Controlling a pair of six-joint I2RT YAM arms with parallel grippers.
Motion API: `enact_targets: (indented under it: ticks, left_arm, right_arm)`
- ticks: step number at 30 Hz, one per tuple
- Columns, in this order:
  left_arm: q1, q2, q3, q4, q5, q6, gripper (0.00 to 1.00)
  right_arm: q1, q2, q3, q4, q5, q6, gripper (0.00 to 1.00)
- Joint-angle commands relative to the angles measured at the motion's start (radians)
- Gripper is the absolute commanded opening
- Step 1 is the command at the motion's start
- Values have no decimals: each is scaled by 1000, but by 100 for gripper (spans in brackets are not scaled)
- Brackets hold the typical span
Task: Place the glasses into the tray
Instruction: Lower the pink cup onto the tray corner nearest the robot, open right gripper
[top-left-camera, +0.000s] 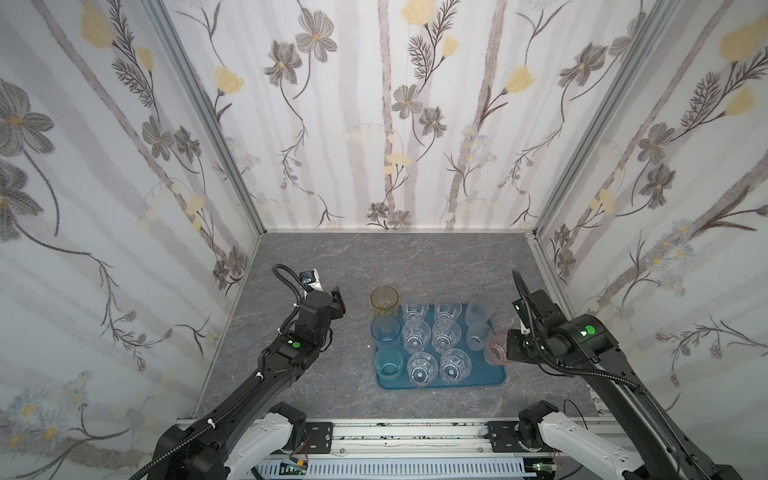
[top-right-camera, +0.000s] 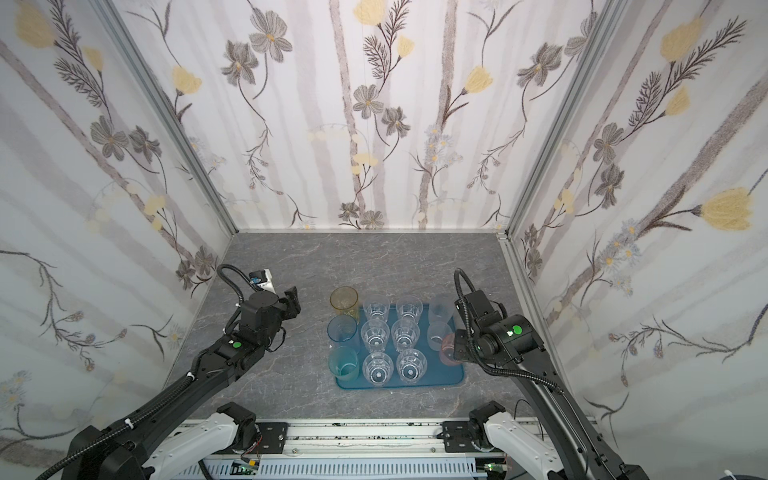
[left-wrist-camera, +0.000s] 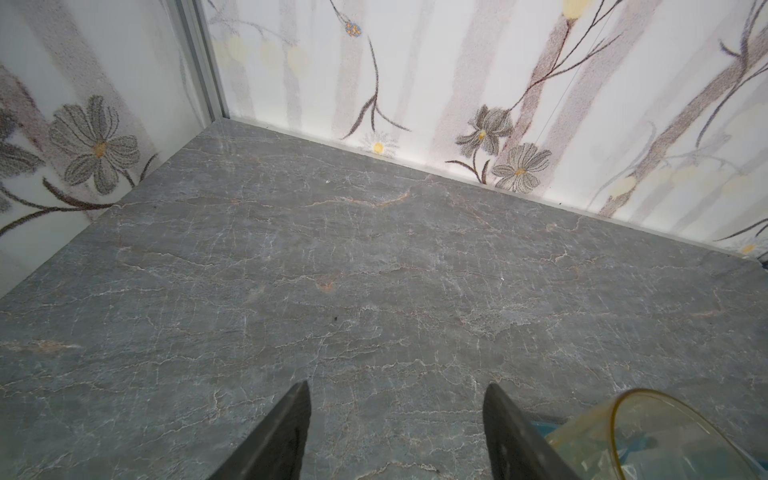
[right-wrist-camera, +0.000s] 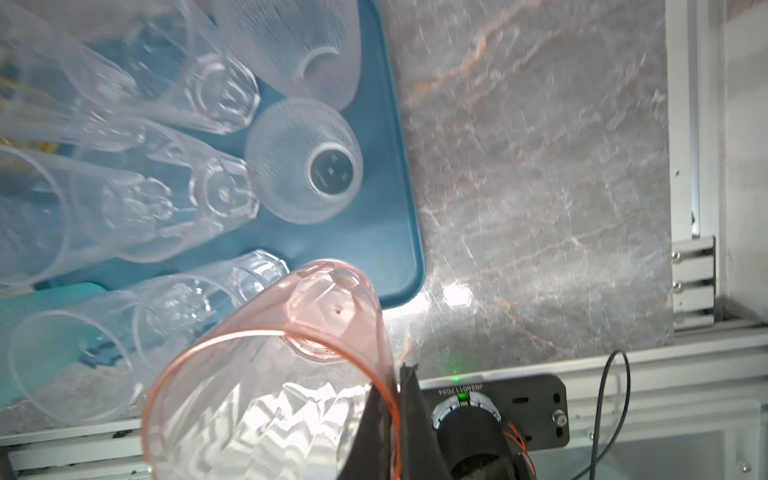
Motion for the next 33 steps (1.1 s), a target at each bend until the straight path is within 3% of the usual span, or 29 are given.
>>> enact_targets:
  ticks: [1,12,18,21,25,30,33]
  left_arm:
    - [10,1,-9,54,6,-2,68]
    - [13,-18,-27,61,18,-6,68]
    - [12,-28,-39,61,9,-5,68]
    - [13,-33,-45,61,5,-7,68]
    - [12,-43,-47,61,5,-9,69]
    - [12,-84,-47,58,9,-15,70]
    - [13,-124,-39,50,5,-36,74]
  right_arm:
    - [6,-9,-72,33,-29,57,0]
    - [42,55,-332,385,-32,141,1]
    - [42,88,-382,442,21,155,6]
    - [42,89,-371,435,46,163,14]
    - [41,74,-320,385,48,165,33]
    - [28,38,-97,313,124,148,45]
    - [-43,39,0,382,183,94,52]
